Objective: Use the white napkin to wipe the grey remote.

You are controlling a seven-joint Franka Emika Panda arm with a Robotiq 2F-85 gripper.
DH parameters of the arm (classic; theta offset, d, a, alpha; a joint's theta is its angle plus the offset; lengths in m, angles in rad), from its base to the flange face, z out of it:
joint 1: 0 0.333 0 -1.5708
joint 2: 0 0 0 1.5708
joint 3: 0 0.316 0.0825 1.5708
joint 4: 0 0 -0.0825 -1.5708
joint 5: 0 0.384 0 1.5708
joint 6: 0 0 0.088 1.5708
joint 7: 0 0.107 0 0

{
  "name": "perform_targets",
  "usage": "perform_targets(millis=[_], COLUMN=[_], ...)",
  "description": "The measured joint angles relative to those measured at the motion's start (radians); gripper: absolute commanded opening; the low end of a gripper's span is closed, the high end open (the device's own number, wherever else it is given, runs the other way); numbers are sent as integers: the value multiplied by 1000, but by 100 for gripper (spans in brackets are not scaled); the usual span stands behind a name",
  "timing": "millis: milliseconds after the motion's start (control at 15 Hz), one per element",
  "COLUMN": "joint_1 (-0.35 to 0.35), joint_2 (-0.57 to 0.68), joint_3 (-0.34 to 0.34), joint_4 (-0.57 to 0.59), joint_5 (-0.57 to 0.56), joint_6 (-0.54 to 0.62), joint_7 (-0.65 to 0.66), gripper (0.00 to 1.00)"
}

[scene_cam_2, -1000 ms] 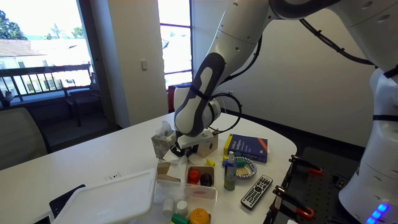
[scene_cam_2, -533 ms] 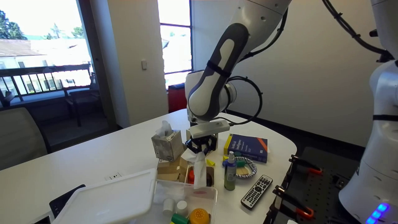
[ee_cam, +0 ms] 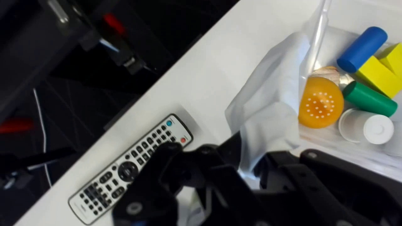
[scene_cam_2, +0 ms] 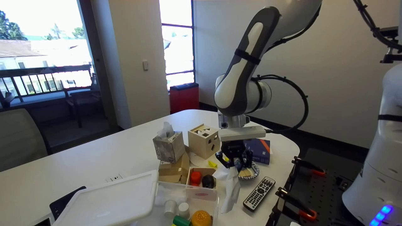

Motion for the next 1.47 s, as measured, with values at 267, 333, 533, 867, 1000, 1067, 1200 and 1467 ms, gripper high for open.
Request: perform_targets(millis=[267, 333, 533, 867, 1000, 1067, 1200, 1467], joint_1=[-34, -35, -36, -37, -42, -45, -50, -78], joint_2=[-11, -9, 11, 78, 120, 145, 196, 296], joint_3=[-20, -31, -61, -96, -98, -98, -98, -77], joint_4=[-78, -89, -101, -92, -79, -70, -49, 3], joint_5=[4, -4, -45, -110, -111, -111, -110, -89], joint_6=[7, 10, 13, 33, 76, 104, 153, 177], joint_7=[75, 99, 187, 297, 300, 300, 300, 294], gripper=[1, 1, 1, 1, 1, 1, 1, 1])
